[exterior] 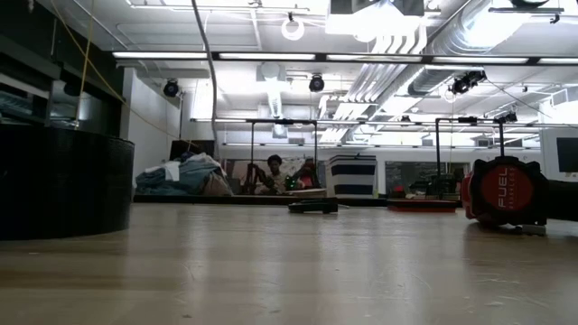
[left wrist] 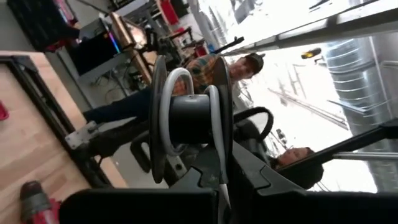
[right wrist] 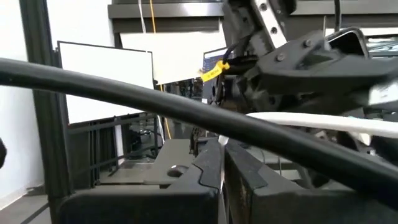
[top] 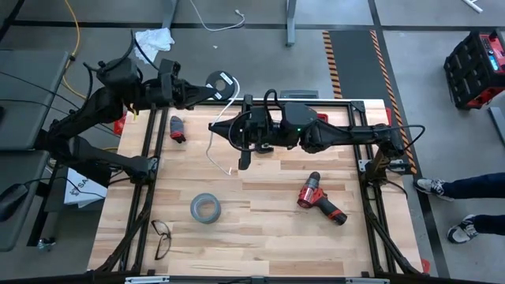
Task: Coil cords
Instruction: Coil the white wire
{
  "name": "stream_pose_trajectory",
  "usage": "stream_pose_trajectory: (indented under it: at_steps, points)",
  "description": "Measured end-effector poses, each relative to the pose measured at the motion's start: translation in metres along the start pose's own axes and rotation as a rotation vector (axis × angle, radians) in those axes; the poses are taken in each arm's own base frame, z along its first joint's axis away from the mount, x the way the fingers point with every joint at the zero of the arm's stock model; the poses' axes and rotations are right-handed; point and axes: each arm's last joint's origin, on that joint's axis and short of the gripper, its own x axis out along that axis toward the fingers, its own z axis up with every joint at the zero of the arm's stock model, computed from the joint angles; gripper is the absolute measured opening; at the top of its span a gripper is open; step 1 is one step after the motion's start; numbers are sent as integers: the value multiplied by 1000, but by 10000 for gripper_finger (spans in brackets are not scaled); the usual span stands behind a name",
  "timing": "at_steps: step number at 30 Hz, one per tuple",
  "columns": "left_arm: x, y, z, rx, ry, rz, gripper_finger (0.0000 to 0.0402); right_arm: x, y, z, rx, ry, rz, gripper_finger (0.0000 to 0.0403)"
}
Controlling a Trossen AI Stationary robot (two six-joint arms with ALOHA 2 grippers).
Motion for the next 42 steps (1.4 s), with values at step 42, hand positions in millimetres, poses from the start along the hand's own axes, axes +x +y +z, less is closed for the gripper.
stream_pose_trajectory:
  at_steps: [42]
  points:
    - [18,-8,-5,-88,142,-188,1,10,-2,-14,-25,-12,95,0]
